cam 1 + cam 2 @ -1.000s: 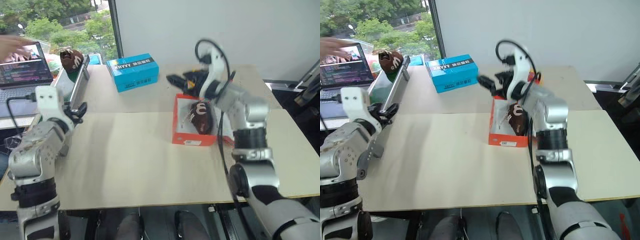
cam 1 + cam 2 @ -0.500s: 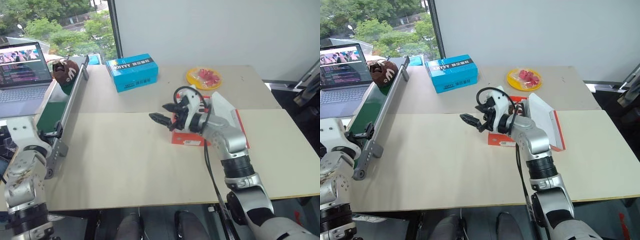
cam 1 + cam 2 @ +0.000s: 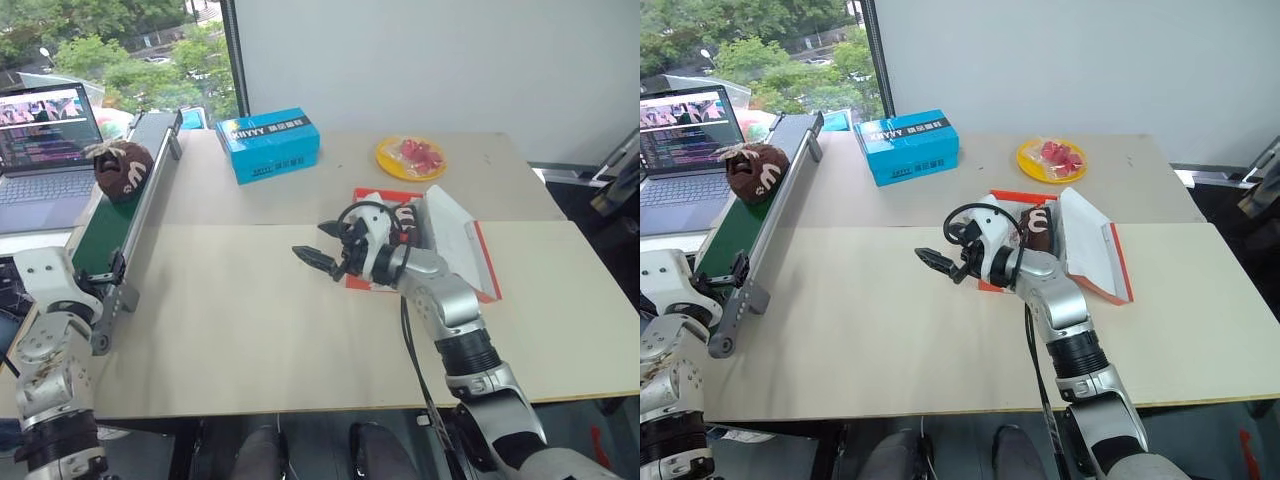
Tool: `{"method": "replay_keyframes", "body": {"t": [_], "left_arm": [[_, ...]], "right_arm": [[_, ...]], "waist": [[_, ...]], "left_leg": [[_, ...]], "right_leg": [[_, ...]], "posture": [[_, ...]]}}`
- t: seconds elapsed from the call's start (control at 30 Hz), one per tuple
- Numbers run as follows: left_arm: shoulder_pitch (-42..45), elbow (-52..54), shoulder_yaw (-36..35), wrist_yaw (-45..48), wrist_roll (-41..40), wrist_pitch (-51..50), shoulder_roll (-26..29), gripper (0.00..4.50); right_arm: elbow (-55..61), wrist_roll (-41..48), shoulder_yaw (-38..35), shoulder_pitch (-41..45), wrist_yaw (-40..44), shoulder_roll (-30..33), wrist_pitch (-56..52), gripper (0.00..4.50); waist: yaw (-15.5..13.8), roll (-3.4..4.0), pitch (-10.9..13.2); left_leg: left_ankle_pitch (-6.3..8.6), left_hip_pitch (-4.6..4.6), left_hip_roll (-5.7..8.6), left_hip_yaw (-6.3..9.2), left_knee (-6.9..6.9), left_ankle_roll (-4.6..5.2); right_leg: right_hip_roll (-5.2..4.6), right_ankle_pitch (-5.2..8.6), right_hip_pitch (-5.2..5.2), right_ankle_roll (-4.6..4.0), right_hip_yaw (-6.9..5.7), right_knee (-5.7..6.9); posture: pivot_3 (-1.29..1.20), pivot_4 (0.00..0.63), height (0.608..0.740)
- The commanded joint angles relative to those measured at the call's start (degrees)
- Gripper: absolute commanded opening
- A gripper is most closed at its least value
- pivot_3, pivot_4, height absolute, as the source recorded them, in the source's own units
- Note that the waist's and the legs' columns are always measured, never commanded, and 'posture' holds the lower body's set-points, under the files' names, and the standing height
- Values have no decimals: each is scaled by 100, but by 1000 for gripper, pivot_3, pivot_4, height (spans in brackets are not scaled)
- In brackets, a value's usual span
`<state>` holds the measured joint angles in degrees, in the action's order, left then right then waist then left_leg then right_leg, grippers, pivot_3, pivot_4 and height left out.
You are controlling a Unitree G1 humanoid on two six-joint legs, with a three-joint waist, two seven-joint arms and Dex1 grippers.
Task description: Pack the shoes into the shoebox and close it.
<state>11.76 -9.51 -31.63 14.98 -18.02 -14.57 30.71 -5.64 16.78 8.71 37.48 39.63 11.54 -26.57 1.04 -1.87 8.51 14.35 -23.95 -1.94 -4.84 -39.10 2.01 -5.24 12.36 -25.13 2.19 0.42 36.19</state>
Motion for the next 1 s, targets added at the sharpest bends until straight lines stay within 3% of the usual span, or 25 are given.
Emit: {"method": "replay_keyframes", "body": {"t": [0.03,0.8,1.0], "left_arm": [[287,-314,-62,170,-15,295,298,4464],[1207,-2582,166,344,194,944,772,4464],[1191,-2301,288,606,43,860,600,2926]], "right_arm": [[164,52,-87,48,95,28,169,4500],[245,53,-134,60,193,350,2,4500],[279,81,-147,150,175,384,-56,4500]], "waist": [[-2,0,0],[-2,-5,-3],[-47,-6,-4]], "left_leg": [[0,0,0,0,0,0],[1,0,0,-7,-1,1],[-1,1,2,-8,-2,0]], "right_leg": [[0,0,0,0,0,0],[-1,0,1,0,-4,1],[-2,0,5,0,-12,4]], "posture": [[0,150,740],[0,150,740],[0,150,740]]}}
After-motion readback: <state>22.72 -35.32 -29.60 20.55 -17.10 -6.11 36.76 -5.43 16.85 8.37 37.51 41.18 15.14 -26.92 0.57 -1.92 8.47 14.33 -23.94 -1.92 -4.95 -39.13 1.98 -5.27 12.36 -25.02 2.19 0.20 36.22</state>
